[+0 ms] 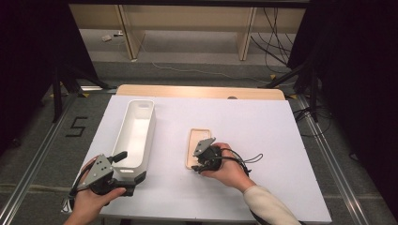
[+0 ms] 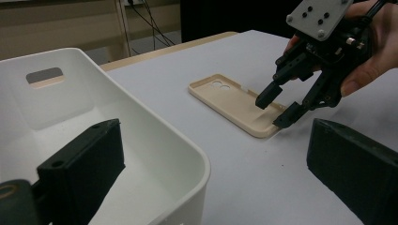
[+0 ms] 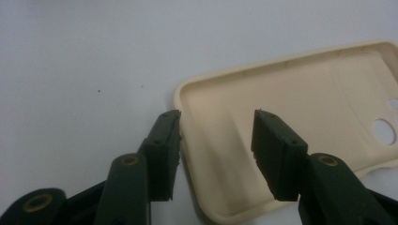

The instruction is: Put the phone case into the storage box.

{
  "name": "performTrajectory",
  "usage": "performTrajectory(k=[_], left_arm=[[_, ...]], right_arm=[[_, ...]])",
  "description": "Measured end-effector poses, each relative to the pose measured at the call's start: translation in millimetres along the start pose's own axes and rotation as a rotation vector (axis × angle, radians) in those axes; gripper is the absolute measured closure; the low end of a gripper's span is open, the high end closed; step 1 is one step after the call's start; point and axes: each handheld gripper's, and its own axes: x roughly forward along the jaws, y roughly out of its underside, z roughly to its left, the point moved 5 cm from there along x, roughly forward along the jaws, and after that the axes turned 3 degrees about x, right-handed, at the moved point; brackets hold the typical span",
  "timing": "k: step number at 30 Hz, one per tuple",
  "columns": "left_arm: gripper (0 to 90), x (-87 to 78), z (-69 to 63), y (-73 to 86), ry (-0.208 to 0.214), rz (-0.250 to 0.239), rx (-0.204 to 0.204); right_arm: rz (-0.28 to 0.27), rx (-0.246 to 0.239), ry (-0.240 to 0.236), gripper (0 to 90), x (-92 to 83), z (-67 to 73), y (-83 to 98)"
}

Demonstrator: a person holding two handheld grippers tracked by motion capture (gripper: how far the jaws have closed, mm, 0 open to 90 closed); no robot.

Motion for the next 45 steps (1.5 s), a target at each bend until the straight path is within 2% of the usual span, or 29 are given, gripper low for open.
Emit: performTrajectory(k=[5, 6, 17, 24, 39, 45], left_arm=[[3.7, -0.1, 0.2, -0.1, 0.000, -0.001, -0.001], [3.7, -0.1, 0.2, -0.1, 0.000, -0.001, 0.000], [3.7, 0.1, -0.6, -0.2, 0.000, -0.002, -0.001], [3.7, 0.1, -0.8, -0.2, 0.001, -0.002, -0.003], [3.7, -0.1, -1.2, -0.3, 0.002, -0.002, -0.003], [3.7, 0.0, -1.1, -0.2, 0.003, -0.003, -0.005]], right_arm=[[0.019, -0.028, -0.018, 58.1, 2.2, 2.5, -0.3], [0.022, -0.040, -0.018, 61.1, 2.7, 3.3, -0.9], [0.038, -0.055, -0.045, 71.6, 1.8, 4.6, -0.6], [0.056, -0.075, -0.047, 74.2, 2.3, 5.5, 0.9], [0.058, -0.119, -0.062, 84.1, 0.9, 8.1, 1.1], [0.059, -0.126, -0.065, 85.5, 0.9, 8.2, 1.2]])
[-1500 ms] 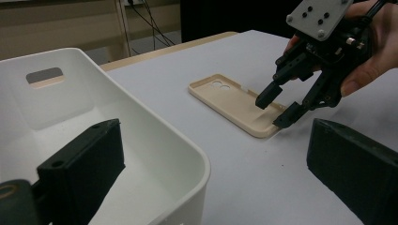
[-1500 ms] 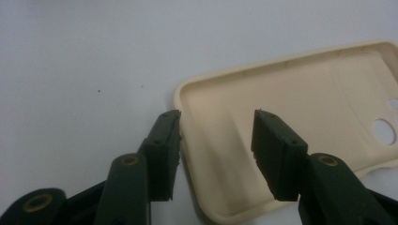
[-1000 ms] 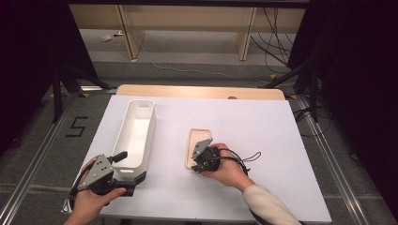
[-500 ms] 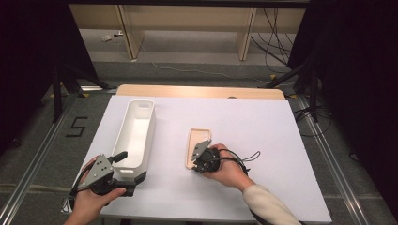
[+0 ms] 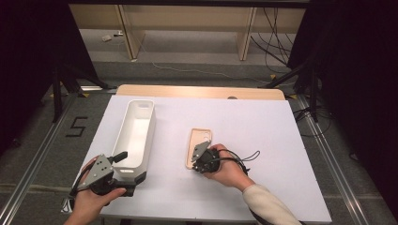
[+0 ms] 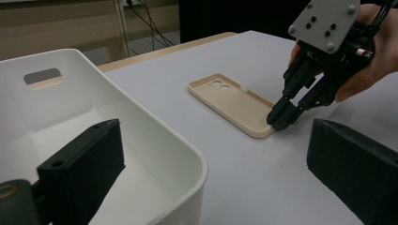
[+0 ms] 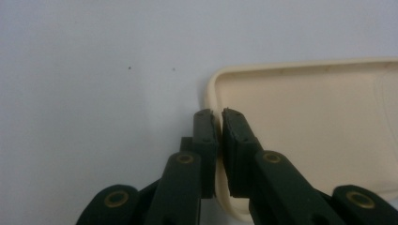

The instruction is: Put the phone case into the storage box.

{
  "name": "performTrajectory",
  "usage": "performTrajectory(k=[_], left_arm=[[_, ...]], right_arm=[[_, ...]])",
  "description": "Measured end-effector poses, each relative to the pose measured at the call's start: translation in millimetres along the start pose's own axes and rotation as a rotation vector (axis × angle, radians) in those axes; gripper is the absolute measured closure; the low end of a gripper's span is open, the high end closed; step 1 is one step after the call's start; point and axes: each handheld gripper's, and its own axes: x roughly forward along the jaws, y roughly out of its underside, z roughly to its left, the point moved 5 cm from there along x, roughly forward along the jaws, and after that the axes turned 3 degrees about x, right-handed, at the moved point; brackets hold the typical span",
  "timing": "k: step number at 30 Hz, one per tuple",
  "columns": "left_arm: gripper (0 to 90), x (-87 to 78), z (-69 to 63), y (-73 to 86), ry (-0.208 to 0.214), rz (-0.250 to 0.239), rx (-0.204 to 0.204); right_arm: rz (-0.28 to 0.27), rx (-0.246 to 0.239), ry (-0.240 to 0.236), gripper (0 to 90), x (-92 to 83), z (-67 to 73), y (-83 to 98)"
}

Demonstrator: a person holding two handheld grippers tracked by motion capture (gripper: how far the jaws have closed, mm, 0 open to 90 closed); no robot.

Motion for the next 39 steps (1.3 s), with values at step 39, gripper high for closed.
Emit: performTrajectory(k=[39], left_arm=[[4.4, -0.5, 0.3, 0.2, 0.001, 0.002, 0.000]], right_arm=[[-0.021, -0.121, 0.046, 87.6, -18.8, 3.6, -6.4]])
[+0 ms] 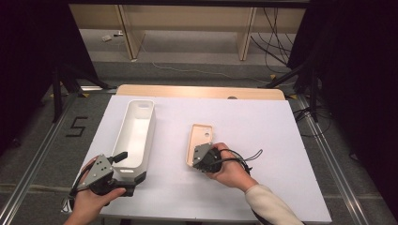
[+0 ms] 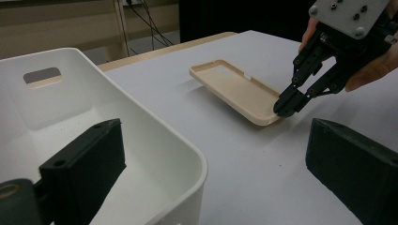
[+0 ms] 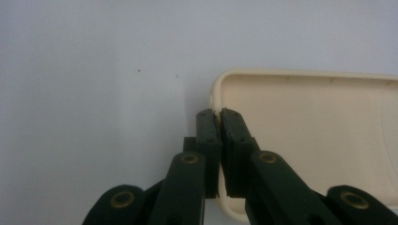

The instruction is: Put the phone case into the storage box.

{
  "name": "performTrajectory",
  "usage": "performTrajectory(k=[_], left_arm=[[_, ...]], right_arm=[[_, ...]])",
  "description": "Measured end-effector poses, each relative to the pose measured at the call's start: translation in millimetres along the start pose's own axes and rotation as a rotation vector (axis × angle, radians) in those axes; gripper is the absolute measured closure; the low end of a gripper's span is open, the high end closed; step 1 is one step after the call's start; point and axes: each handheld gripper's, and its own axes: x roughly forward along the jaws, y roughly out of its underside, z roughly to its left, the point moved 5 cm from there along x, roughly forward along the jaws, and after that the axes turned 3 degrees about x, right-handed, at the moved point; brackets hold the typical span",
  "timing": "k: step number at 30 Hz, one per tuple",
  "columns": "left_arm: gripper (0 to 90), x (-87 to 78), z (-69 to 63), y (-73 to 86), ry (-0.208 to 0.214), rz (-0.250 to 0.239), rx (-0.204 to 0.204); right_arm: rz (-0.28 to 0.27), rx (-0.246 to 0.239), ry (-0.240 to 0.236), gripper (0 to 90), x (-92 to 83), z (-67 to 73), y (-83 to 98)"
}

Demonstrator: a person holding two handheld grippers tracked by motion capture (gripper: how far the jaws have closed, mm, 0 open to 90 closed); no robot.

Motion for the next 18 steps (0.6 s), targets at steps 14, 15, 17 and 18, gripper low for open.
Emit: performTrajectory(k=[14, 15, 17, 18], left_arm=[[4.7, 1.0, 0.8, 0.4, 0.010, -0.004, 0.002], [4.7, 1.2, -0.5, 0.9, 0.008, -0.006, -0.024], [4.7, 1.4, -0.1, 1.1, 0.009, -0.006, -0.020], [4.7, 1.5, 0.0, 1.2, 0.010, -0.006, -0.021]], right_arm=[[-0.038, -0.027, 0.036, 87.6, -12.3, 1.0, -2.1], [-0.046, -0.024, 0.035, 87.6, -13.6, 1.2, -2.1], [-0.049, -0.023, 0.028, 87.6, -14.1, 1.6, -2.1], [-0.049, -0.024, 0.030, 87.6, -14.8, 1.4, -1.9]])
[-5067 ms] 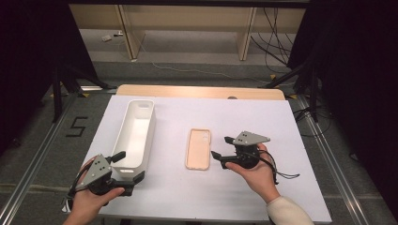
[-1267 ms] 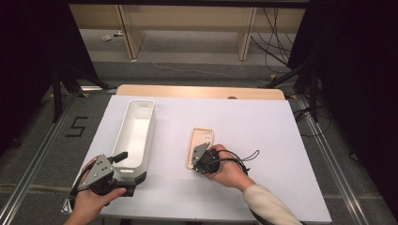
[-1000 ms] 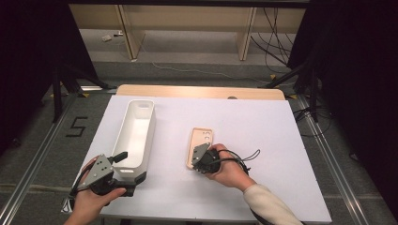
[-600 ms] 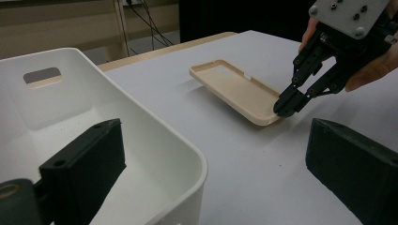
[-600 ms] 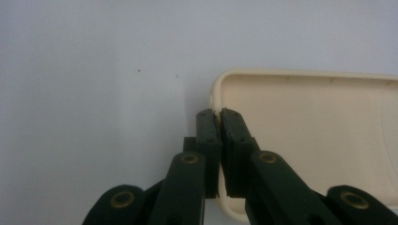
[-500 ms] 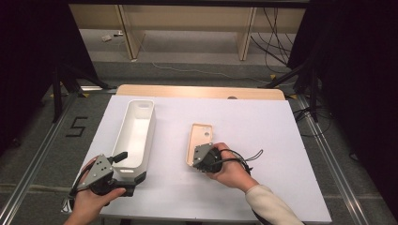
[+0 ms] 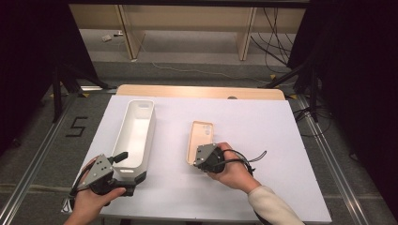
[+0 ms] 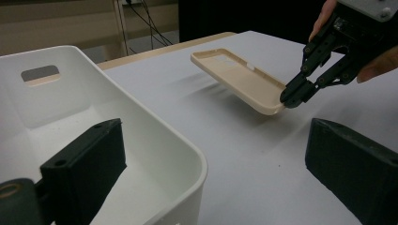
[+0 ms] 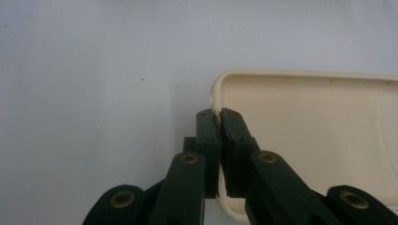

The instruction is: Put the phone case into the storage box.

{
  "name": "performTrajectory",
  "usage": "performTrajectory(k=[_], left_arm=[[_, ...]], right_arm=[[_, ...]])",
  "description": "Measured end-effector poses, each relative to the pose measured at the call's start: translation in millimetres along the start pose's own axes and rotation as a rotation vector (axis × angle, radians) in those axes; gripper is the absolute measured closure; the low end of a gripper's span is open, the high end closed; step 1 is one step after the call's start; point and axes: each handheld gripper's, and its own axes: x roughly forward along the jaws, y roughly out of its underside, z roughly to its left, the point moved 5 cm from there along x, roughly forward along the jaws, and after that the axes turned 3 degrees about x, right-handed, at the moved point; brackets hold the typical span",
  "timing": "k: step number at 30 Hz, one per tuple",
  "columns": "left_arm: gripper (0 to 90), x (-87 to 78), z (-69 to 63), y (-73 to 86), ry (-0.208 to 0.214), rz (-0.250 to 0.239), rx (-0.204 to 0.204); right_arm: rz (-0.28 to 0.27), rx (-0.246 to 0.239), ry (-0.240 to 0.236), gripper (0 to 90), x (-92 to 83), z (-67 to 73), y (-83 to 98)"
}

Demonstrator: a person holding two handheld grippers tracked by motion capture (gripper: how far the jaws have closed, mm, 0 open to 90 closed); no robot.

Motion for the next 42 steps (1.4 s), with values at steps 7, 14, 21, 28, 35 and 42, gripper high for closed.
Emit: performTrajectory(k=[7, 14, 21, 28, 35, 42], left_arm=[[5.2, -0.2, 0.8, -0.1, -0.004, 0.003, 0.005], [5.8, -0.1, 1.1, -0.3, -0.006, 0.004, 0.007], [6.3, 0.7, 1.9, 0.2, -0.006, 0.006, 0.007], [6.9, 1.0, 2.3, -0.5, -0.011, 0.002, 0.002], [9.9, 5.7, 1.9, -8.9, -0.008, -0.013, -0.013], [13.3, 16.6, 0.7, -22.1, -0.009, 0.002, -0.033]], right_arm=[[-0.020, 0.011, 0.011, 87.7, -4.5, -0.8, -1.2], [-0.043, 0.012, 0.019, 87.7, -11.7, -1.2, -3.7], [-0.060, 0.008, 0.044, 87.7, -18.8, -1.9, -5.2], [-0.101, 0.005, 0.047, 87.7, -25.0, -0.3, -7.4], [-0.149, 0.004, 0.034, 87.7, -29.1, 3.9, -11.3], [-0.207, 0.014, 0.016, 87.7, -32.6, 8.6, -16.6]])
